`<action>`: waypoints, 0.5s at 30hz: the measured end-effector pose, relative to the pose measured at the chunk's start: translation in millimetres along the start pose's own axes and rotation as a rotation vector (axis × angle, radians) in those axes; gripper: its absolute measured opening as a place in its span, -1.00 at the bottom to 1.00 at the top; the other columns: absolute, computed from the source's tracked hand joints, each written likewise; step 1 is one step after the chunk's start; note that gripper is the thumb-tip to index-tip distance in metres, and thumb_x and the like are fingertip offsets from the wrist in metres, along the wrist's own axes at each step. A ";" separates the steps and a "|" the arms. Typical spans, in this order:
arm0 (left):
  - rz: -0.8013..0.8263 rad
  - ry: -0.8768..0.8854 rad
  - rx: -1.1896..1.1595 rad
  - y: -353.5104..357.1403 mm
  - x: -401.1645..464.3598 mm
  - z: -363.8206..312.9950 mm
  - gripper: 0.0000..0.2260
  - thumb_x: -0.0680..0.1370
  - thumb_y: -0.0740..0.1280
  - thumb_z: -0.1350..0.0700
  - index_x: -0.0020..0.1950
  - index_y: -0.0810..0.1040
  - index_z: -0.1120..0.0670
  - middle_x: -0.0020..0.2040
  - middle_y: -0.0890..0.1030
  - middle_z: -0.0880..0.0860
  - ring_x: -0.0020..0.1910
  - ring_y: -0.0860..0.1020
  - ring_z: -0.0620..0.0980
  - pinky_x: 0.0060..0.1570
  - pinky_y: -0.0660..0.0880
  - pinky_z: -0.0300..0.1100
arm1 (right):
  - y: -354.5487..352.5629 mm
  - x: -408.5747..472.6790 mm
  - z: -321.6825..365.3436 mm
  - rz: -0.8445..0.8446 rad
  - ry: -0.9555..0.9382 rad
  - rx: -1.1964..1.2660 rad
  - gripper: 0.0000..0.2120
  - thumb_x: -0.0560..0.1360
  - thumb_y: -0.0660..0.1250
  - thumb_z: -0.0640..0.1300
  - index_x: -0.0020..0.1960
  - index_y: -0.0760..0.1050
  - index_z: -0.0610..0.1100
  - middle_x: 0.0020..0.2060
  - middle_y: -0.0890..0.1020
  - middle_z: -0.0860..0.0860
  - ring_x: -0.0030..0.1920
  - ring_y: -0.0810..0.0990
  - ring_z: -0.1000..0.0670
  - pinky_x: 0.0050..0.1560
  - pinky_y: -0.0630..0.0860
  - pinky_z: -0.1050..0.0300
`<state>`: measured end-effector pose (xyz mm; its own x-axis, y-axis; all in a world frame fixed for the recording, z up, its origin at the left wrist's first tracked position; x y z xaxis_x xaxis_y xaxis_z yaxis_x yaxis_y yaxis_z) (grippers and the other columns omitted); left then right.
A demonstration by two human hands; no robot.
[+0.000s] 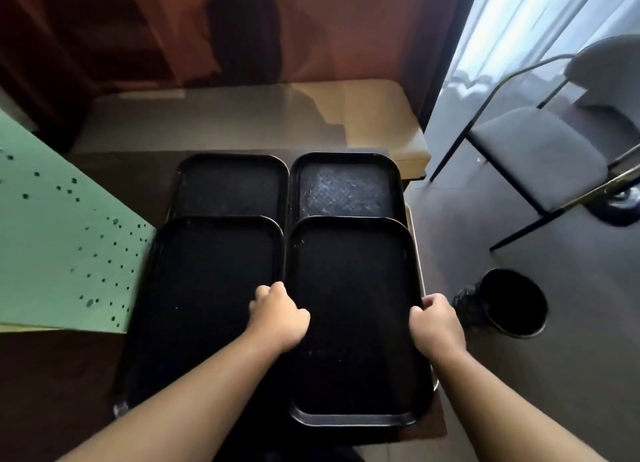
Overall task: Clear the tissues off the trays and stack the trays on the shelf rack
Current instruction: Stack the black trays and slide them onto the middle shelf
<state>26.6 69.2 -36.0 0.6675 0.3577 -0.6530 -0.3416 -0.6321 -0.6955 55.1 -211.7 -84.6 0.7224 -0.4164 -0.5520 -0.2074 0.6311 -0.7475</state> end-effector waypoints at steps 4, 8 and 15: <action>0.025 -0.005 -0.023 1.1 -4.1 2.6 -0.45 0.52 0.28 0.08 0.50 0.25 0.09 0.44 0.26 0.09 0.34 0.40 0.15 0.17 0.41 -0.09 | 1.2 2.2 0.8 0.007 -0.044 0.061 -0.85 0.59 0.23 -0.03 0.05 0.48 -0.11 -0.06 0.63 -0.07 -0.10 0.58 -0.09 -0.13 0.43 0.05; 0.028 -0.012 -0.055 -3.9 -2.3 4.9 -0.43 0.50 0.27 0.08 0.51 0.25 0.08 0.42 0.27 0.08 0.31 0.41 0.13 0.19 0.44 -0.06 | -8.9 -4.4 16.0 -0.045 -0.123 0.318 -0.83 0.65 0.21 -0.05 0.12 0.46 -0.13 -0.13 0.61 -0.04 -0.13 0.57 -0.02 -0.08 0.44 0.03; 0.055 0.056 -0.073 -28.0 26.3 -1.9 -0.41 0.48 0.24 0.05 0.54 0.32 0.08 0.39 0.46 0.11 0.27 0.52 0.11 0.25 0.45 -0.11 | -21.8 43.0 84.0 -0.098 -0.162 0.430 -0.79 0.62 0.24 -0.03 0.13 0.51 -0.15 -0.01 0.64 -0.09 0.00 0.59 -0.12 -0.01 0.46 0.05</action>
<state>55.0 95.1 -33.1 0.6858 0.2834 -0.6703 -0.3310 -0.6989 -0.6341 146.1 -188.4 -61.0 0.8259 -0.4011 -0.3962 0.1341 0.8223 -0.5530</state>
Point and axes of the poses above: each hand's wrist, its own x-axis towards the middle knuckle, its own y-axis out of the palm, z = x × y, the point moved 4 cm from there along x, towards the middle knuckle
